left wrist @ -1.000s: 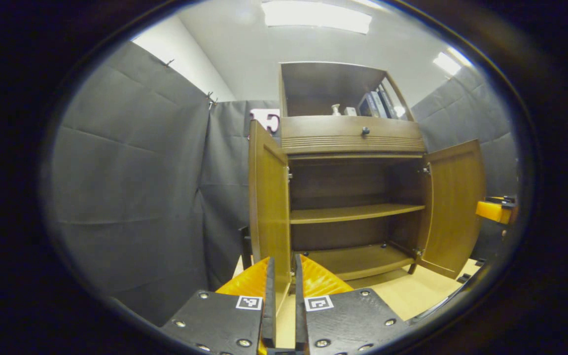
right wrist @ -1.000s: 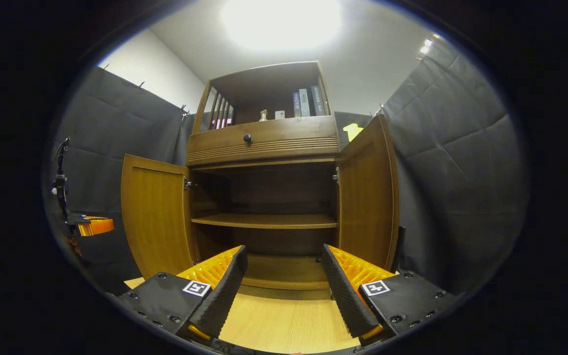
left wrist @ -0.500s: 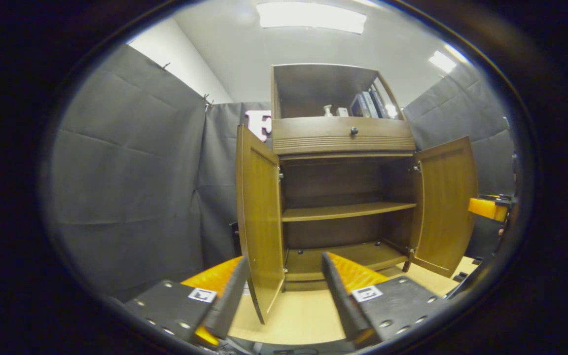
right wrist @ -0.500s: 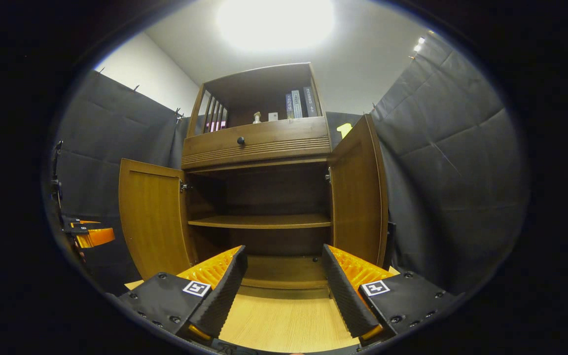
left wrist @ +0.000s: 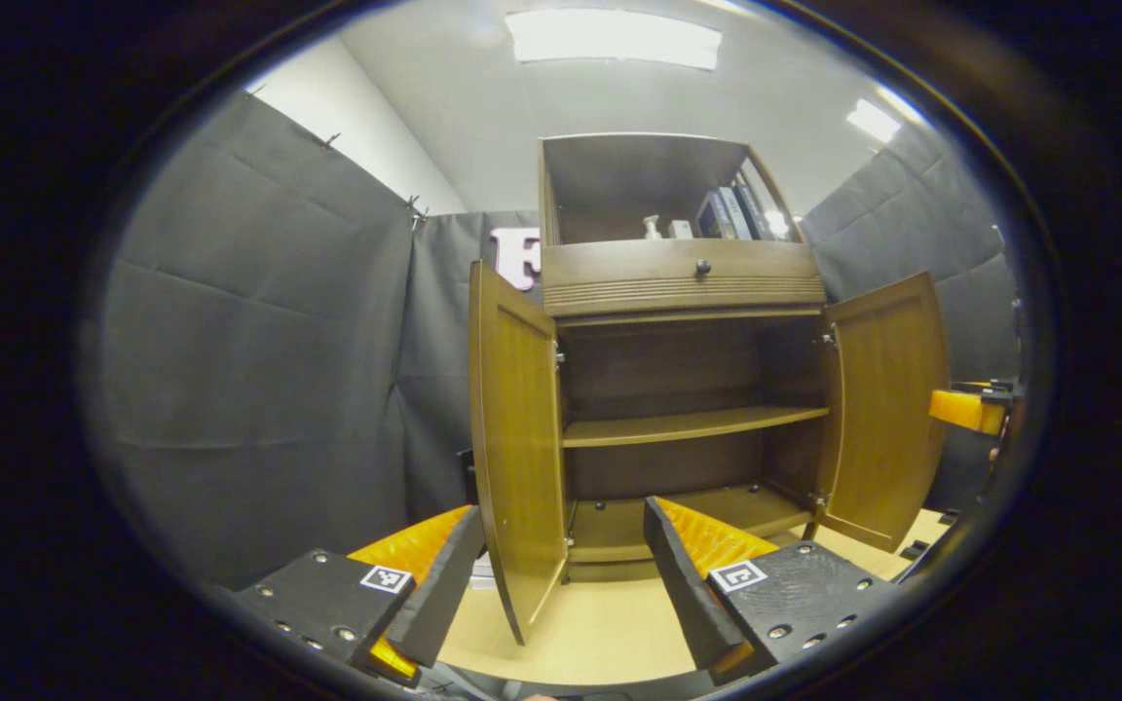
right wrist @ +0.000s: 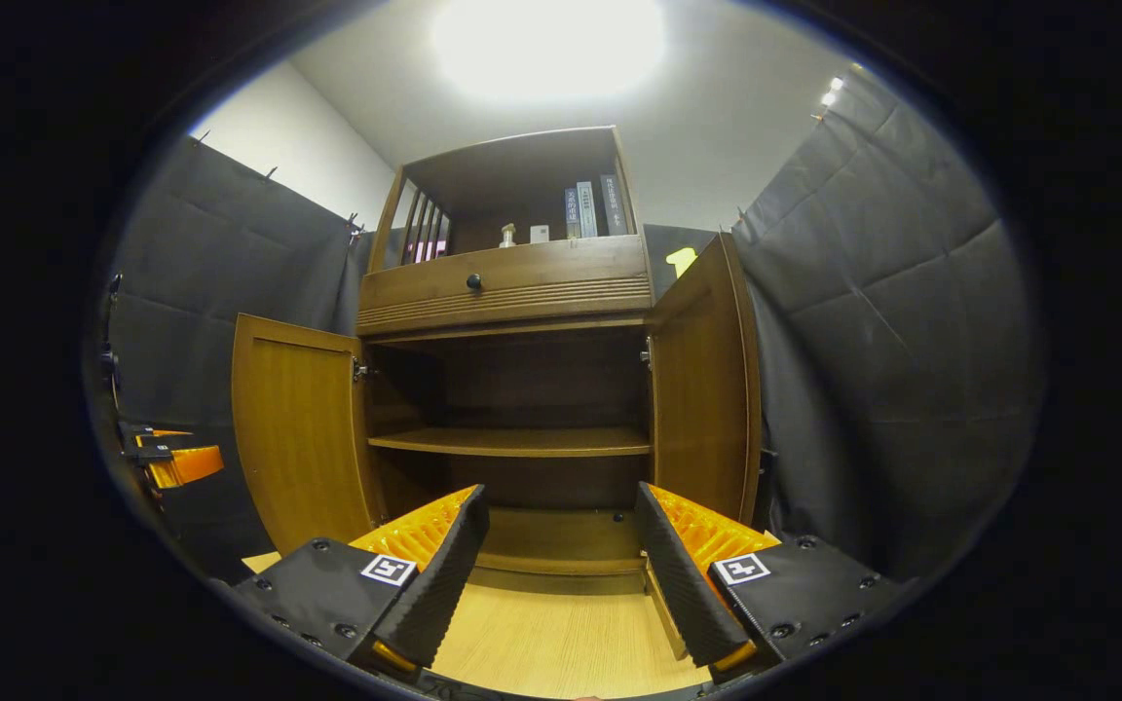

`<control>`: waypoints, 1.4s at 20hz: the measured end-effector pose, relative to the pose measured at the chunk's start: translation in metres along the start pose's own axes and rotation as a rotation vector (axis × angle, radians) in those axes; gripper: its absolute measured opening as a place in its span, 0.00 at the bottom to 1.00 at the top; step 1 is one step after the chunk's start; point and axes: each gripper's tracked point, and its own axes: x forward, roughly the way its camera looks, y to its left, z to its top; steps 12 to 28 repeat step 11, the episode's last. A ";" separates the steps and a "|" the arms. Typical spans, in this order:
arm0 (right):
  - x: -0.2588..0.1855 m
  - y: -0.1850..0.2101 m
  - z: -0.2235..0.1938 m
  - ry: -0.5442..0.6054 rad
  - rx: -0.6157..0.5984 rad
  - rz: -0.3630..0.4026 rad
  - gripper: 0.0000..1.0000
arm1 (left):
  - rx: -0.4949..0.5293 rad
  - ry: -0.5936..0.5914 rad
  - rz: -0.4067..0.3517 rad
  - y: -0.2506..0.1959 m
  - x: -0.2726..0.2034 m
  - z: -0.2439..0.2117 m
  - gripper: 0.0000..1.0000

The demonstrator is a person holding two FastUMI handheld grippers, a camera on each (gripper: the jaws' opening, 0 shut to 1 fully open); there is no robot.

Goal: Open the right door of the double-door shoe cabinet with the right hand, and open the left door with the left hand.

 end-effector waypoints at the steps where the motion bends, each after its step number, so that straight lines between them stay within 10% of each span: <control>1: 0.000 -0.001 0.002 -0.002 0.000 -0.002 0.92 | 0.004 -0.007 0.004 0.000 0.000 0.002 0.95; 28: 0.000 -0.006 0.003 -0.001 -0.009 -0.006 0.92 | 0.008 -0.031 -0.006 -0.001 0.003 0.003 0.95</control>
